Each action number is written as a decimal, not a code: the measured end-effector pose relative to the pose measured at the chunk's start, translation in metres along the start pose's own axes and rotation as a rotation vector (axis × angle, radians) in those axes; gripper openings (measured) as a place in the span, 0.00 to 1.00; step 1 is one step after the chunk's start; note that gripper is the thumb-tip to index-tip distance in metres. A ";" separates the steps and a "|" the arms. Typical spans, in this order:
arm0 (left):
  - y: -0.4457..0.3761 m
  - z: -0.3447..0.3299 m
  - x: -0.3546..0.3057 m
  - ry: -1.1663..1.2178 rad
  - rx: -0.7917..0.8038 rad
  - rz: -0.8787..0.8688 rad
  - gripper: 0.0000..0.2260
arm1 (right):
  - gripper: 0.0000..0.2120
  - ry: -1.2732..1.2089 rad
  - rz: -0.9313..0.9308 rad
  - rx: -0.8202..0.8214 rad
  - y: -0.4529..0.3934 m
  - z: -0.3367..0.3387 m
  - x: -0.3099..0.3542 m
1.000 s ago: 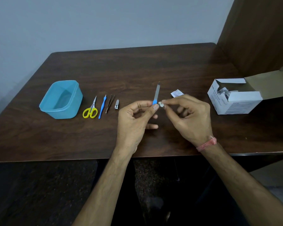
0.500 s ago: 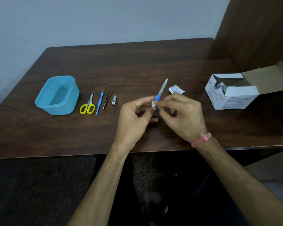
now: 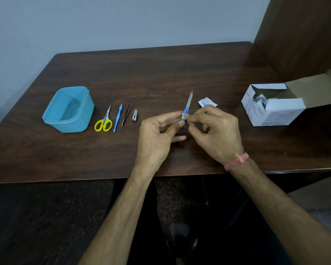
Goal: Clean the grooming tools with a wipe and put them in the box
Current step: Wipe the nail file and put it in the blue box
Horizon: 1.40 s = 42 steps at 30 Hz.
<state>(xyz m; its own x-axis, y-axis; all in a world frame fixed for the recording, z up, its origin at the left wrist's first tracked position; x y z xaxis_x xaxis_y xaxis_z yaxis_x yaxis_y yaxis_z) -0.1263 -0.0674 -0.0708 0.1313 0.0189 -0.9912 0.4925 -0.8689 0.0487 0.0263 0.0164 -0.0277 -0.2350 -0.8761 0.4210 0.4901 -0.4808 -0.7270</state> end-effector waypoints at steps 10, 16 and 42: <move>0.000 0.002 0.000 0.001 -0.018 -0.023 0.11 | 0.07 -0.074 0.003 0.051 -0.001 -0.004 0.001; 0.001 0.003 -0.001 -0.017 -0.033 -0.021 0.12 | 0.09 -0.052 -0.001 0.002 -0.001 0.002 0.001; 0.004 0.003 -0.008 -0.182 -0.085 -0.058 0.15 | 0.11 -0.005 0.025 0.003 0.000 0.002 0.005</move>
<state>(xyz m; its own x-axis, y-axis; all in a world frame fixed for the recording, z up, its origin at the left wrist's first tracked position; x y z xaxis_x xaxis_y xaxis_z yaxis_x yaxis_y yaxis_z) -0.1283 -0.0723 -0.0633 -0.0533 -0.0290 -0.9982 0.5662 -0.8242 -0.0062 0.0266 0.0123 -0.0248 -0.2185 -0.8878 0.4050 0.4987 -0.4583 -0.7357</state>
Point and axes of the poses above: each hand's wrist, its own y-axis away from the middle knuckle, its own z-axis out of the back of the hand, x = y × z, the point moved 9 cm from there along -y, towards the middle knuckle, and after that the axes turned 6 degrees about z, right-handed, at the moved point
